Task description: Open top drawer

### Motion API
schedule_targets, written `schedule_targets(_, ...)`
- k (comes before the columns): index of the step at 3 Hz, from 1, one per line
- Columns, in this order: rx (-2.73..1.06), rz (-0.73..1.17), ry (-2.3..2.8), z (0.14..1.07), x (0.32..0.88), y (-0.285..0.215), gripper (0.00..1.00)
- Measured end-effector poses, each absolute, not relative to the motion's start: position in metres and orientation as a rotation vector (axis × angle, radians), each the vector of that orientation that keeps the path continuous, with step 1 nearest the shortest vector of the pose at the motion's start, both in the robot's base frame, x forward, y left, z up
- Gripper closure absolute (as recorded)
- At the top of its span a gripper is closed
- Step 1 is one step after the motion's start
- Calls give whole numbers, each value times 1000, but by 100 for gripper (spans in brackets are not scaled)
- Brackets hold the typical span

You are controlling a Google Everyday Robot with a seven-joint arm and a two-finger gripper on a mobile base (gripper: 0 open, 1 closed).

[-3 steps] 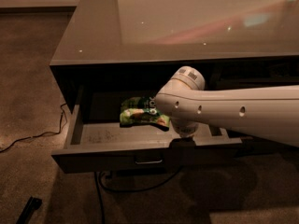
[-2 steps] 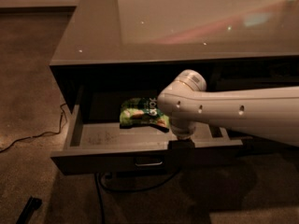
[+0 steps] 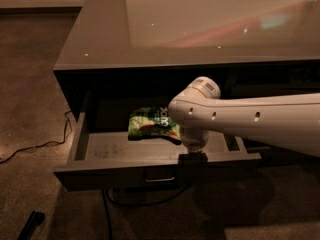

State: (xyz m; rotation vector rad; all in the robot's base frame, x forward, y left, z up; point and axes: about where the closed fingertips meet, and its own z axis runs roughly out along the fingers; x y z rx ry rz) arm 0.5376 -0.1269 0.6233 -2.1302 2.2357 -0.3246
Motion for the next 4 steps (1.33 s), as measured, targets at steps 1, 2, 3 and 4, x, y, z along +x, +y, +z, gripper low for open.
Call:
schedule_targets(1, -2130, -320, 2237, 623, 537, -127, 81)
schedule_targets(2, -2130, -320, 2237, 623, 537, -127, 58)
schedule_targets(3, -2130, -320, 2237, 623, 537, -127, 35)
schedule_targets(4, -2130, -320, 2237, 623, 537, -127, 12)
